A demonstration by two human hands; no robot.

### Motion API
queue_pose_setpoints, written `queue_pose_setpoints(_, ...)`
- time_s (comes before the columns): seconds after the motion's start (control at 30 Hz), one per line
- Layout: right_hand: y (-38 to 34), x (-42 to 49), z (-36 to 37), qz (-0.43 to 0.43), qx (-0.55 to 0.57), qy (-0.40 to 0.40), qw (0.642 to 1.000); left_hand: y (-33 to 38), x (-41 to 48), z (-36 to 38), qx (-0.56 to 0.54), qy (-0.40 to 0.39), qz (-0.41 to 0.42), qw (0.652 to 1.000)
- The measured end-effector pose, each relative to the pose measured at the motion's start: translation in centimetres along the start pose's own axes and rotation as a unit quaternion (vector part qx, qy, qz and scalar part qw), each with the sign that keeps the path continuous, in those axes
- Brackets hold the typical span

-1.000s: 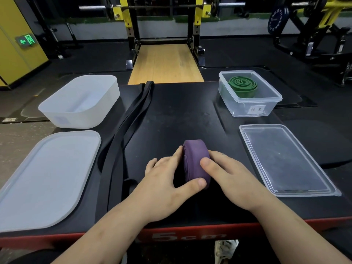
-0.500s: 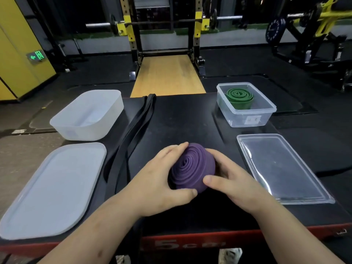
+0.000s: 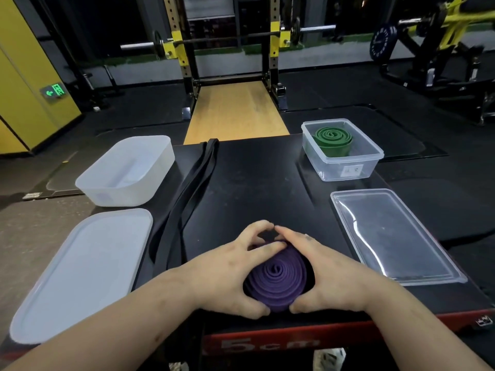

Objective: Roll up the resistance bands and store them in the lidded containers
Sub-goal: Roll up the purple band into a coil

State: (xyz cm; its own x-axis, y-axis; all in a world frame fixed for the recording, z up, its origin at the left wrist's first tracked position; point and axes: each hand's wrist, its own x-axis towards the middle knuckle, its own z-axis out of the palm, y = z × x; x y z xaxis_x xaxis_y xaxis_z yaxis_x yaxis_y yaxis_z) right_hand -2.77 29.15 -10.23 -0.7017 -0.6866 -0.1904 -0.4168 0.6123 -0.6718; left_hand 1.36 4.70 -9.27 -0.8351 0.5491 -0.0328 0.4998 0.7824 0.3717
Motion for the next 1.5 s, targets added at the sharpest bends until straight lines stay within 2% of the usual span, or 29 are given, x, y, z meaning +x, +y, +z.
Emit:
queue_pose_setpoints(0.2,-0.1,-0.3,0.9,-0.02,-0.001,0.057,0.998,0.2,-2.1,1.6,0.025,0.025,-0.069,0.997)
queue_pose_setpoints(0.37,-0.4,0.0,0.9,-0.025,-0.019,0.123,0.992,-0.1,-1.6,0.8,0.097,0.073,-0.04,0.992)
queue_pose_setpoints(0.5,-0.4,0.3,1.1,-0.015,-0.044,0.107,0.993,0.0,-1.7,1.3,0.127,0.068,-0.031,0.989)
queue_pose_setpoints(0.77,-0.2,0.6,1.0,-0.002,-0.055,0.08,0.995,0.1,-0.9,2.0,0.058,0.07,-0.068,0.994)
queue_pose_setpoints(1.23,-0.5,1.3,0.0,-0.023,-0.098,0.056,0.993,-0.6,-0.8,1.6,0.073,0.069,-0.062,0.993)
queue_pose_setpoints(1.5,-0.1,2.2,-2.0,-0.051,-0.116,0.093,0.988,-1.0,0.4,-0.6,0.087,0.113,-0.064,0.988)
